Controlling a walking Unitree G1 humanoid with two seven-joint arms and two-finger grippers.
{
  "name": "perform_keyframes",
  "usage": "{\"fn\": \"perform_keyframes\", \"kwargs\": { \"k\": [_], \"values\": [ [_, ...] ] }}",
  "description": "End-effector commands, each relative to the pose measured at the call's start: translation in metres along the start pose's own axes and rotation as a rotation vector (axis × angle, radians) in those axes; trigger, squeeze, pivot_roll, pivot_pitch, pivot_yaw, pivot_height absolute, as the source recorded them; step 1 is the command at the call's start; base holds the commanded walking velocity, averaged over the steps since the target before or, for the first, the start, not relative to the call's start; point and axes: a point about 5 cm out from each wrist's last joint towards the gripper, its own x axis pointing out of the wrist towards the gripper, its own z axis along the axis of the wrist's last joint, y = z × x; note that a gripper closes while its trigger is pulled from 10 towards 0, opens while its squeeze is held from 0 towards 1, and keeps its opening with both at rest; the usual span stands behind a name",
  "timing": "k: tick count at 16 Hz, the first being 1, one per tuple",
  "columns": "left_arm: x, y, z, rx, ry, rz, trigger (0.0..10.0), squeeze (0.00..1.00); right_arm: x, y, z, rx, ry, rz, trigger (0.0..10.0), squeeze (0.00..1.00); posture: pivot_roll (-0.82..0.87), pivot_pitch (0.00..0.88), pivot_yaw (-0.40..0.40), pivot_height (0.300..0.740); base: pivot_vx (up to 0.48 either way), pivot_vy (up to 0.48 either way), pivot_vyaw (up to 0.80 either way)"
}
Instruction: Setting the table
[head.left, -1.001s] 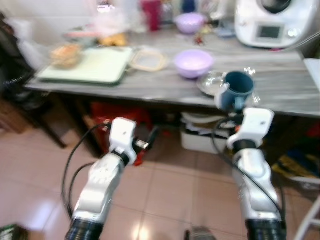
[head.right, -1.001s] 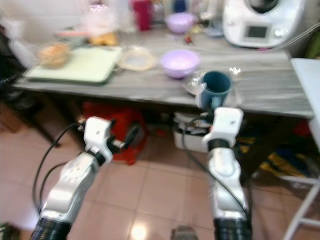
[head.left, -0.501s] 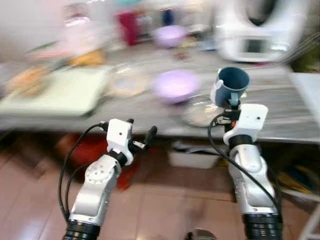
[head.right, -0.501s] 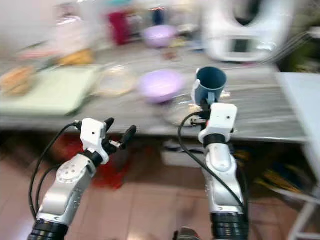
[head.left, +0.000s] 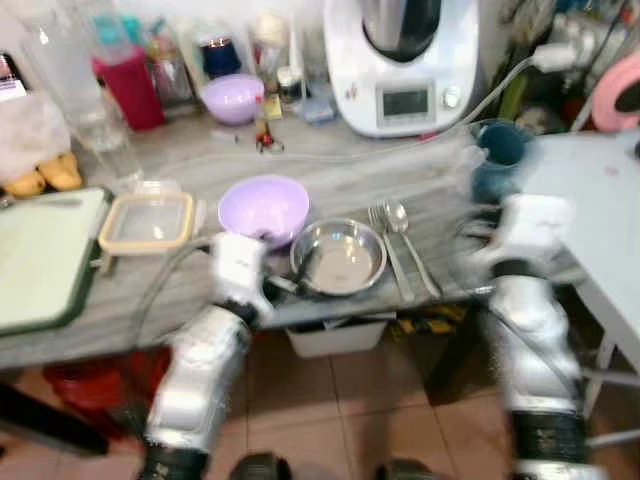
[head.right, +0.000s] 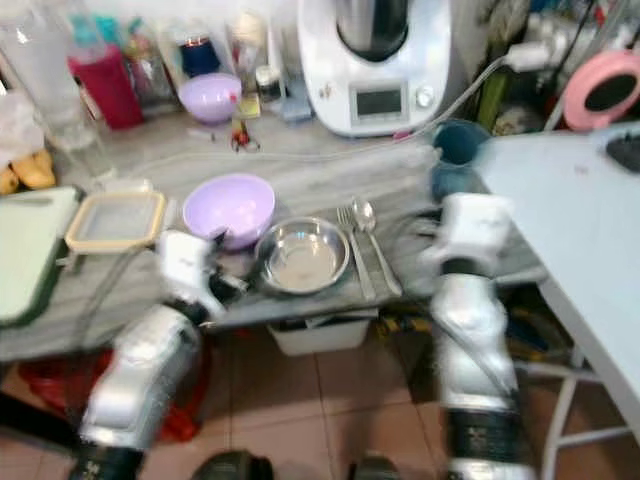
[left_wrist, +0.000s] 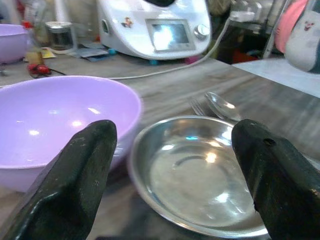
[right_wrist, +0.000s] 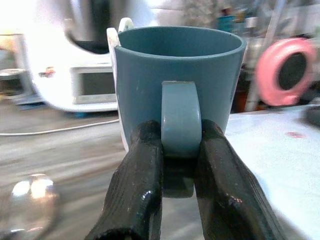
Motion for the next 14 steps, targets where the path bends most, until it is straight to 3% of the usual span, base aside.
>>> {"fn": "perform_keyframes", "kwargs": {
  "k": [1,4,5,11,12,14],
  "values": [
    [-0.005,0.014,0.002,0.046,0.006,0.073,10.0,0.00,0.008,0.012,0.011,0.025,-0.046,0.055,10.0,0.00,-0.03,0.000,0.062,0.740,0.000,0.000,0.00],
    [-0.009,0.034,0.001,0.086,0.028,0.248,10.0,0.00,0.026,0.009,0.017,0.055,-0.046,0.132,10.0,0.00,-0.02,0.000,0.065,0.740,0.000,0.000,0.00],
    [-0.014,0.043,0.001,0.094,0.039,0.320,10.0,0.00,0.034,0.012,0.022,0.055,-0.060,0.209,10.0,0.00,-0.01,0.000,0.069,0.740,0.000,0.000,0.00],
    [-0.031,0.052,0.001,0.132,0.077,0.391,10.0,0.00,0.048,0.030,0.034,0.074,-0.099,0.408,10.0,0.00,0.04,0.046,0.081,0.740,0.000,0.000,0.00],
    [-0.035,0.052,0.002,0.138,0.086,0.396,10.0,0.00,0.051,0.041,0.037,0.082,-0.106,0.501,10.0,0.00,0.05,0.060,0.087,0.740,0.000,0.000,0.00],
    [-0.040,0.053,0.004,0.150,0.098,0.396,10.0,0.00,0.057,0.046,0.034,0.069,-0.083,0.525,10.0,0.00,0.07,0.075,0.098,0.740,0.000,0.000,0.00]
  ]
}}
